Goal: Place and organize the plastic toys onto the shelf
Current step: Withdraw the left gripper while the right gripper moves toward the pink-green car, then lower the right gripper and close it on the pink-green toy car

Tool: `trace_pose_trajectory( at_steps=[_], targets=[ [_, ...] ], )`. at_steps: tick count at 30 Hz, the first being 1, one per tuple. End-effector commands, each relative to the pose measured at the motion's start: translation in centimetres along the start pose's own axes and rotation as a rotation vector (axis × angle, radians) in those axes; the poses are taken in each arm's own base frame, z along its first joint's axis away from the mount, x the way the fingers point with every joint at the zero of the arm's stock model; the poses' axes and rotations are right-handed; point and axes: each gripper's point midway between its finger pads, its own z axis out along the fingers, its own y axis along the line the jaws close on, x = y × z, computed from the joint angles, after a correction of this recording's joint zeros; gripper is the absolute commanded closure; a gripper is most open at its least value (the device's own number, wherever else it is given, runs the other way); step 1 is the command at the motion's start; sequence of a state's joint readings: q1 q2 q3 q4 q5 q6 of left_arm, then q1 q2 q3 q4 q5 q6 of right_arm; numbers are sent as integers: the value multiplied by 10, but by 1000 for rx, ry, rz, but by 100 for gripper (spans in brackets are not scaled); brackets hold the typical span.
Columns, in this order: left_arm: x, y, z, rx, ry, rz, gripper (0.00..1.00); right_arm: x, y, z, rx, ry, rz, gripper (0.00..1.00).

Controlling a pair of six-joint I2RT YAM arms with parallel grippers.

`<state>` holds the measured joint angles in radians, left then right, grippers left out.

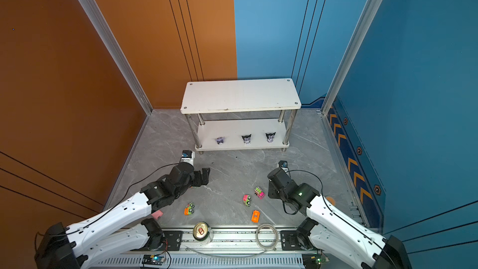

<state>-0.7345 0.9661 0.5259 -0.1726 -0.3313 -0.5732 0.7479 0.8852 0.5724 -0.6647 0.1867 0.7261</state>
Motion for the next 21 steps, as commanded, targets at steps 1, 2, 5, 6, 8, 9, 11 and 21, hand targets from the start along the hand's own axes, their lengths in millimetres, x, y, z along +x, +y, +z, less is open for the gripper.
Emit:
trace_pose_trajectory(
  at_steps=[1,2,5,6,8,9,11,21],
  targets=[
    [6,-15,10,101,7,-33,6,2,23,-5,-44,32,2,48],
    [9,-17,14,115,14,-35,7,2,27,-4,-48,33,-6,48],
    [14,-21,21,134,44,-30,10,7,37,1,-58,47,-18,49],
    [15,-22,23,138,52,-26,11,9,41,3,-63,55,-23,50],
    [14,-26,26,150,66,-18,11,14,48,7,-72,71,-43,50],
    [14,-27,27,155,70,-15,12,15,50,9,-71,76,-51,50],
    [13,-29,27,164,71,-16,12,18,54,13,-66,82,-72,46],
    [22,-22,19,173,76,-75,12,21,49,31,5,102,-186,38]
  ],
)
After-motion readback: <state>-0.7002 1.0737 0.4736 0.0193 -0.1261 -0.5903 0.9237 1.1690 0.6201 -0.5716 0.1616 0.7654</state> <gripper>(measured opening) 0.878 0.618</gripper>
